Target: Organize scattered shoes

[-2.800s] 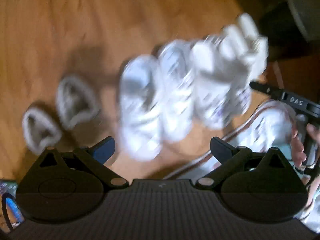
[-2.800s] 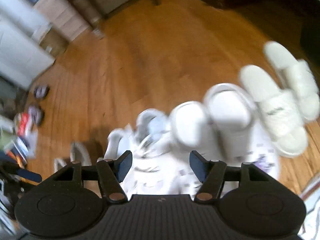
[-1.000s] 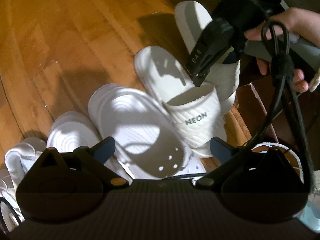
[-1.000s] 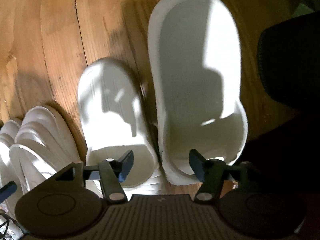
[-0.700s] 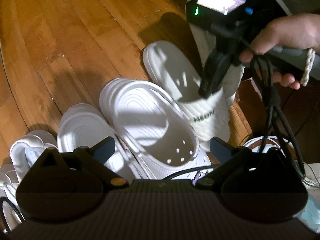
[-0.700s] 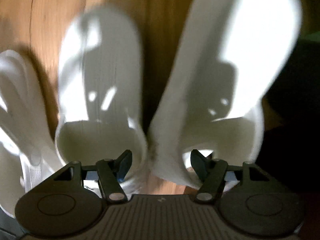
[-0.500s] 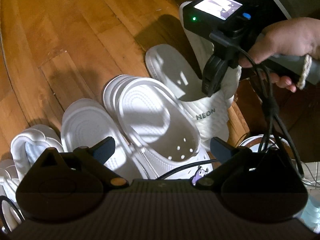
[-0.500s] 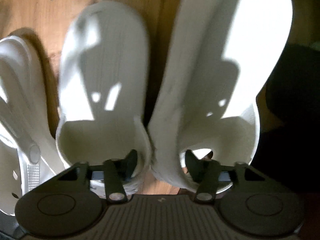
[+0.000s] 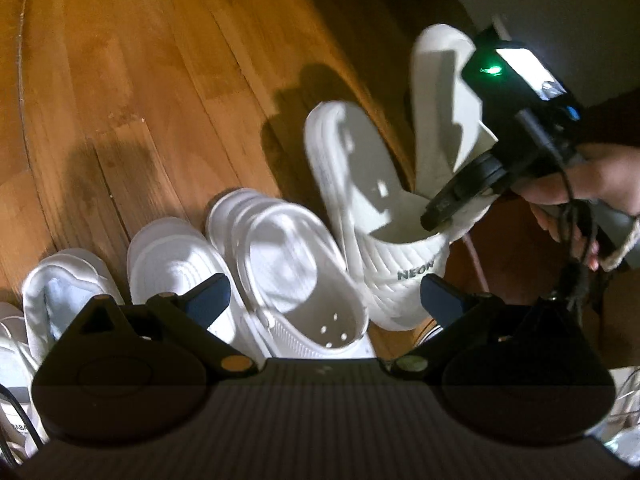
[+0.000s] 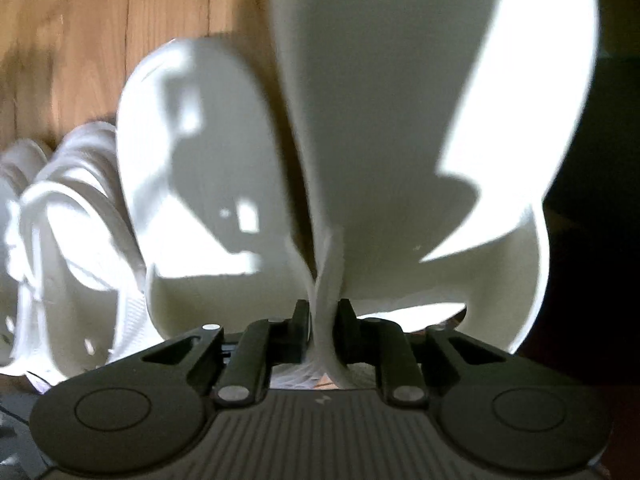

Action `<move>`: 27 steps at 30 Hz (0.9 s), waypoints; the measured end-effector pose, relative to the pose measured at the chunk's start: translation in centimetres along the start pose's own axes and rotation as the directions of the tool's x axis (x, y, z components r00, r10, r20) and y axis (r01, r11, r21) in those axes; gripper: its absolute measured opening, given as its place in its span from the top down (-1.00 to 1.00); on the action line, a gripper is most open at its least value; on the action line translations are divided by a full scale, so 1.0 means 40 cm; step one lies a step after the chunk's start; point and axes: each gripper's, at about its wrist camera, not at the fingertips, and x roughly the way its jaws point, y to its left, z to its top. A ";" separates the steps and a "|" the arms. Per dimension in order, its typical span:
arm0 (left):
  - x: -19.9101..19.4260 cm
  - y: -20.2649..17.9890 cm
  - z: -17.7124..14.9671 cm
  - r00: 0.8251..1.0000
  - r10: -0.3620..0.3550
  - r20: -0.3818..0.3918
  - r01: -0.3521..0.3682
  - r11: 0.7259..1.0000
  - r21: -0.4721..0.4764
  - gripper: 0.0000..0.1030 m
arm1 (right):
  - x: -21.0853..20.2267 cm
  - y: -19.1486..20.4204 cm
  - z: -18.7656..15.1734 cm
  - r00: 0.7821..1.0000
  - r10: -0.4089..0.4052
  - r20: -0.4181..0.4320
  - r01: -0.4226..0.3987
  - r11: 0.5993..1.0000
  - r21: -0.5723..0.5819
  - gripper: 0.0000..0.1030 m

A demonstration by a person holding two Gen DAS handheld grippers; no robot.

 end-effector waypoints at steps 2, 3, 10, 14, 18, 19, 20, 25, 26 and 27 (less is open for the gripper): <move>-0.022 0.008 0.008 1.000 -0.011 0.023 0.011 1.000 -0.013 -1.00 | -0.064 -0.007 -0.001 0.998 0.029 0.056 -0.031 0.999 0.039 0.72; -0.033 0.013 0.012 0.999 -0.016 0.035 0.017 1.000 -0.020 -1.00 | -0.081 -0.008 0.000 0.997 0.038 0.072 -0.042 0.998 0.047 0.72; -0.125 0.096 0.114 0.982 -0.019 0.190 0.027 0.999 -0.038 -1.00 | -0.259 0.017 0.095 0.936 0.256 0.244 -0.278 0.959 0.061 0.72; -0.157 0.132 0.167 0.957 0.030 0.287 -0.031 1.000 -0.001 -1.00 | -0.302 0.074 0.213 0.904 0.325 0.278 -0.346 0.938 0.031 0.72; -0.143 0.189 0.191 0.950 0.084 0.301 -0.078 0.996 -0.032 -1.00 | -0.309 0.142 0.334 0.889 0.369 0.270 -0.379 0.925 -0.015 0.72; -0.137 0.204 0.196 0.949 0.096 0.300 -0.087 0.995 -0.044 -1.00 | -0.304 0.163 0.363 0.888 0.378 0.262 -0.386 0.922 -0.022 0.72; -0.131 0.220 0.201 0.948 0.108 0.299 -0.096 0.994 -0.055 -1.00 | -0.298 0.186 0.394 0.887 0.386 0.253 -0.392 0.919 -0.030 0.72; -0.101 0.298 0.228 0.942 0.170 0.291 -0.142 0.983 -0.114 -1.00 | -0.246 0.301 0.528 0.886 0.419 0.197 -0.413 0.908 -0.072 0.61; -0.095 0.313 0.233 0.940 0.182 0.288 -0.151 0.980 -0.126 -1.00 | -0.232 0.326 0.551 0.881 0.421 0.215 -0.415 0.907 -0.076 0.44; -0.089 0.329 0.238 0.938 0.194 0.286 -0.160 0.977 -0.138 -1.00 | -0.228 0.339 0.562 0.877 0.419 0.236 -0.411 0.908 -0.083 0.25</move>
